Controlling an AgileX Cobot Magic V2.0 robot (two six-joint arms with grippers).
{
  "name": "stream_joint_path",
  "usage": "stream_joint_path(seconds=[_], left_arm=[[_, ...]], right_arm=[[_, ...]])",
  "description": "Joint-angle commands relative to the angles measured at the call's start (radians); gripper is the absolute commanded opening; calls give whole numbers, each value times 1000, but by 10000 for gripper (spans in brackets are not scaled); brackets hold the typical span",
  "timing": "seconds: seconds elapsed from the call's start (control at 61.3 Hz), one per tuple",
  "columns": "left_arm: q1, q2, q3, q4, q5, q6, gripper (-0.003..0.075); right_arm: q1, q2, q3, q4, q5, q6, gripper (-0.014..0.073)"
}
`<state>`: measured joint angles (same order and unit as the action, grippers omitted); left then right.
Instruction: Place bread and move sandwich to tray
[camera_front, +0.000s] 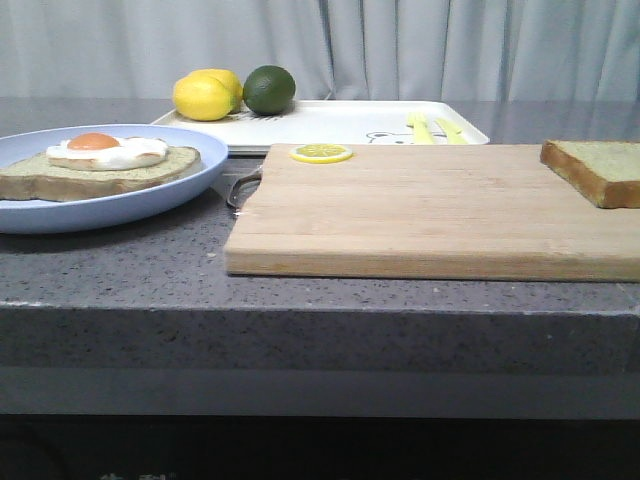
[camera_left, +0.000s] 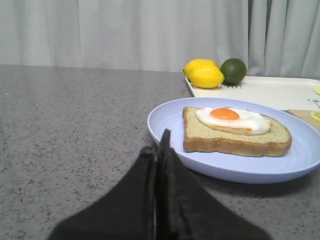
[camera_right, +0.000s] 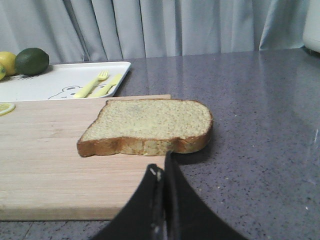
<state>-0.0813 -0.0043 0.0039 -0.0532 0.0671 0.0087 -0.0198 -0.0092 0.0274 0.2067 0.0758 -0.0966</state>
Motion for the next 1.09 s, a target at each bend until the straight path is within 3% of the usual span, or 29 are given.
stream_joint_path(seconds=[0.0,0.702,0.93,1.077], left_arm=[[1,-21,2,-8,-80,1,-20],[1,-21,2,-8,-85,1,-20],[1,-21,0,-6,-187,1,-20],[1,-21,-63,-15,-160,-9,-20]], right_arm=[[-7,-19,-3,4,-76,-7,-68],[-8,-19,-3,4,-95,-7,-68],[-8,-19,-6,4,-179,-7,-68],[-8,-19,-78,4,-129,-7,-68]])
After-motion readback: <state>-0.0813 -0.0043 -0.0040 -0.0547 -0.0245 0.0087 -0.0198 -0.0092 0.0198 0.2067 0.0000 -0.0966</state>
